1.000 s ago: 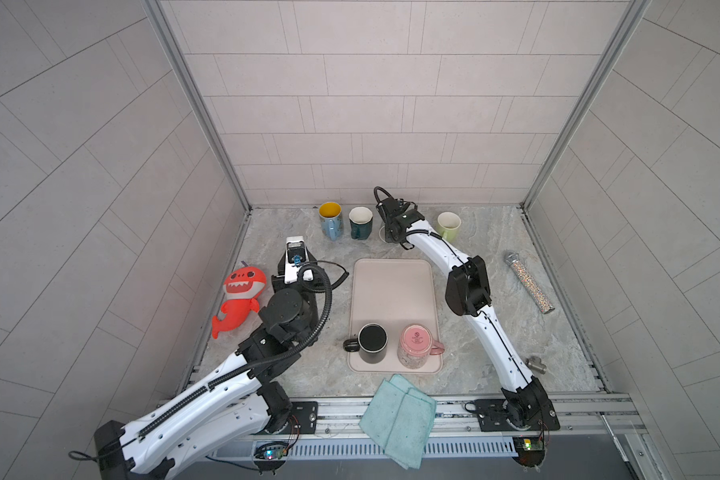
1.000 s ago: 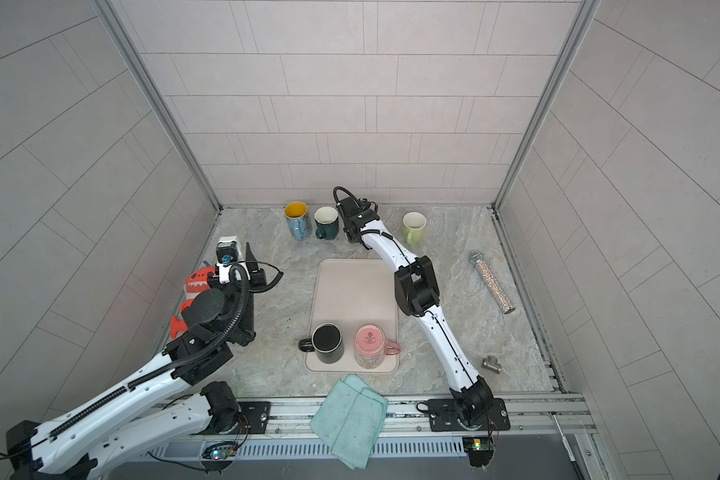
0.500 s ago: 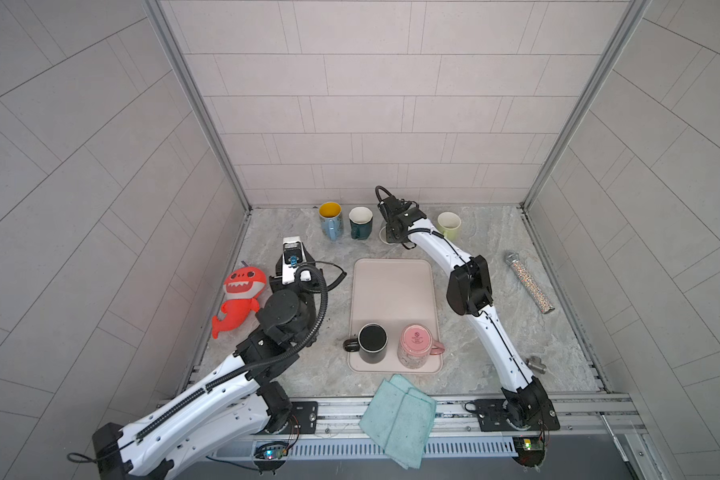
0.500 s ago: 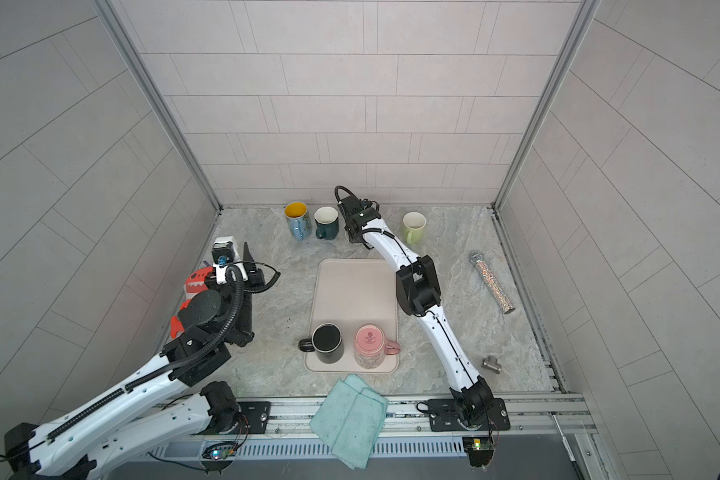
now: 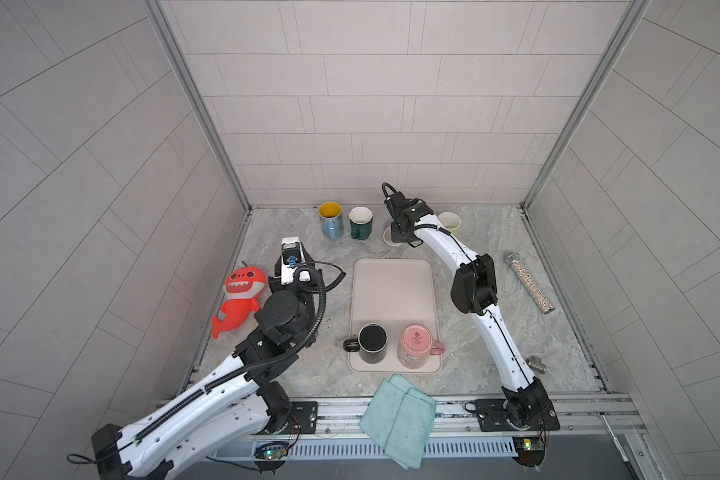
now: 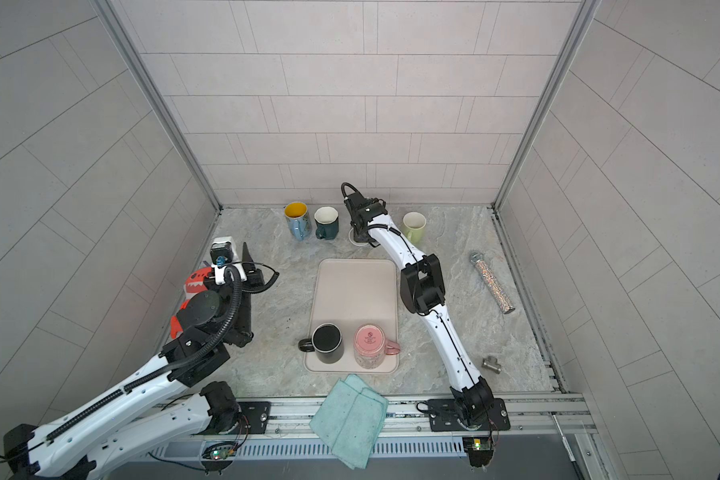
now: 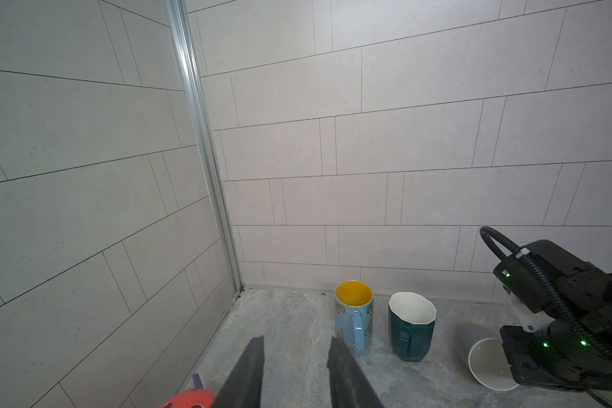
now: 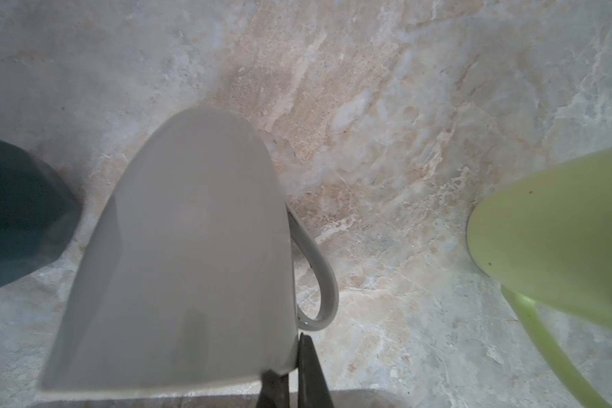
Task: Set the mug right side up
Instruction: 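Grasp the grey mug's rim with the right gripper and tilt it upright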
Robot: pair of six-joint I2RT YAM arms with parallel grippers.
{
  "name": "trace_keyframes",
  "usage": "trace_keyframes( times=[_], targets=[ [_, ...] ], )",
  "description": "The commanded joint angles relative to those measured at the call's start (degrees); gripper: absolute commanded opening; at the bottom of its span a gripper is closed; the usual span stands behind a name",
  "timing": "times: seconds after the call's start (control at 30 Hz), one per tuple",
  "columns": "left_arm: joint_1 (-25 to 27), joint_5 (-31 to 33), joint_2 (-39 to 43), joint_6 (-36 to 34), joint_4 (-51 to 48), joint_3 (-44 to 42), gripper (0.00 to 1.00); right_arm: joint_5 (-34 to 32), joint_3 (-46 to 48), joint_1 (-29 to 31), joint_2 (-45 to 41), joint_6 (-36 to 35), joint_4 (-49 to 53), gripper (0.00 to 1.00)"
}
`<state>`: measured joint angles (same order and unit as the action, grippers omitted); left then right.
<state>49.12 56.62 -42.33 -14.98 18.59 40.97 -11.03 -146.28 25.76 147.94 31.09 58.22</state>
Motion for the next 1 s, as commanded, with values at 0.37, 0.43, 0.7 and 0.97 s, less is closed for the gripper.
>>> trace_keyframes(
  times=[0.37, 0.43, 0.7, 0.97],
  targets=[
    [-0.17, 0.04, 1.94, 0.57, 0.71, 0.48, 0.35, 2.80, -3.14, -1.67, -4.44, -1.40, 8.90, 0.00],
    [-0.16, 0.05, 2.06, 0.57, 0.68, 0.40, 0.35, 3.84, -3.39, -1.96, -4.52, -1.38, 9.57, 0.00],
    [-0.20, 0.18, 2.41, 0.41, 1.04, 0.34, 0.35, 5.27, -5.95, -2.58, -4.91, -1.89, 13.19, 0.00],
    [-0.17, 0.24, 2.33, 0.48, 1.35, 0.12, 0.35, 7.29, -6.04, -3.30, -5.63, -1.57, 14.90, 0.00]
  ],
)
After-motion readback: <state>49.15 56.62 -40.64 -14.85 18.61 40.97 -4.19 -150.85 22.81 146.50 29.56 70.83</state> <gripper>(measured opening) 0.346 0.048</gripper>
